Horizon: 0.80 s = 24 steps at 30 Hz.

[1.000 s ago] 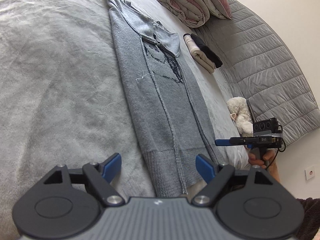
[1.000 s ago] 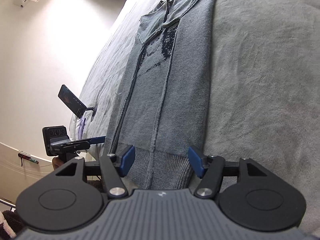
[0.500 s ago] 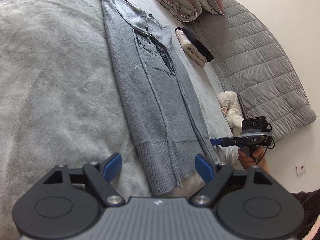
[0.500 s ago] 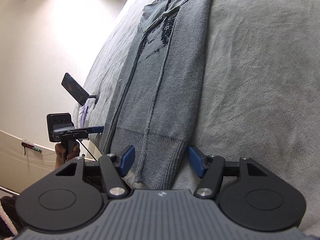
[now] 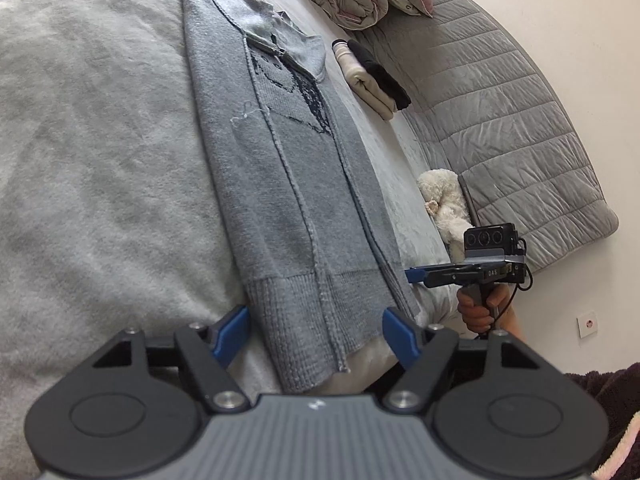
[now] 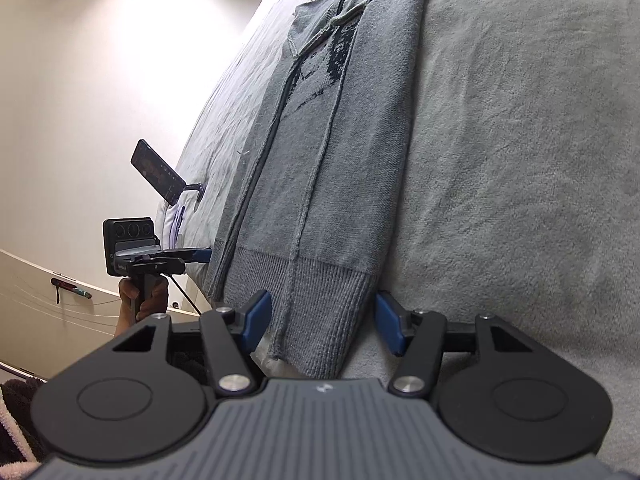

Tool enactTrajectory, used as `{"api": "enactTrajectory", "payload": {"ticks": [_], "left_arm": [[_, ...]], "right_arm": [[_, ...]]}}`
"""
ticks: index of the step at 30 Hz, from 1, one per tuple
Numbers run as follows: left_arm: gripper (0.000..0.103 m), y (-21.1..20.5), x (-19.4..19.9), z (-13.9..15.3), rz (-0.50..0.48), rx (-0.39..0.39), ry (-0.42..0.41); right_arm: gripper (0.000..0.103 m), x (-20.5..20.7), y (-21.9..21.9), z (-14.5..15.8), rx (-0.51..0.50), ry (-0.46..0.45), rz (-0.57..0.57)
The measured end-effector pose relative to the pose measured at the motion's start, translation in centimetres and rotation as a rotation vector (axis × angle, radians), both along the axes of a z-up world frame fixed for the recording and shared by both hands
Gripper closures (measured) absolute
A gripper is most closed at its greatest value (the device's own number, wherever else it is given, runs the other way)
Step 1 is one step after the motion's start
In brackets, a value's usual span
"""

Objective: Fold clothes

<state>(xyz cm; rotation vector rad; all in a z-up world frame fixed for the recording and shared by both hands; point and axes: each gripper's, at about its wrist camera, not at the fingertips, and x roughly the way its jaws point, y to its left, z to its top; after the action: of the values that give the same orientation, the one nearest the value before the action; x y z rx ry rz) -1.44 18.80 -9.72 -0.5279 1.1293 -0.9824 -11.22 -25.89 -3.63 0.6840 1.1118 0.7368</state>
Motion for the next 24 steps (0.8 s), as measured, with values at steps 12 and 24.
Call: {"api": "enactTrajectory", "payload": {"ticks": [12, 24], "left_arm": [[0.038, -1.5, -0.9, -0.9, -0.041, -0.067, 0.028], [0.047, -2.2, -0.9, -1.2, -0.053, -0.076, 0.035]], "right_arm": [[0.054, -0.1, 0.2, -1.0, 0.062, 0.011, -0.001], [0.054, 0.4, 1.4, -0.4, 0.077, 0.013, 0.03]]}}
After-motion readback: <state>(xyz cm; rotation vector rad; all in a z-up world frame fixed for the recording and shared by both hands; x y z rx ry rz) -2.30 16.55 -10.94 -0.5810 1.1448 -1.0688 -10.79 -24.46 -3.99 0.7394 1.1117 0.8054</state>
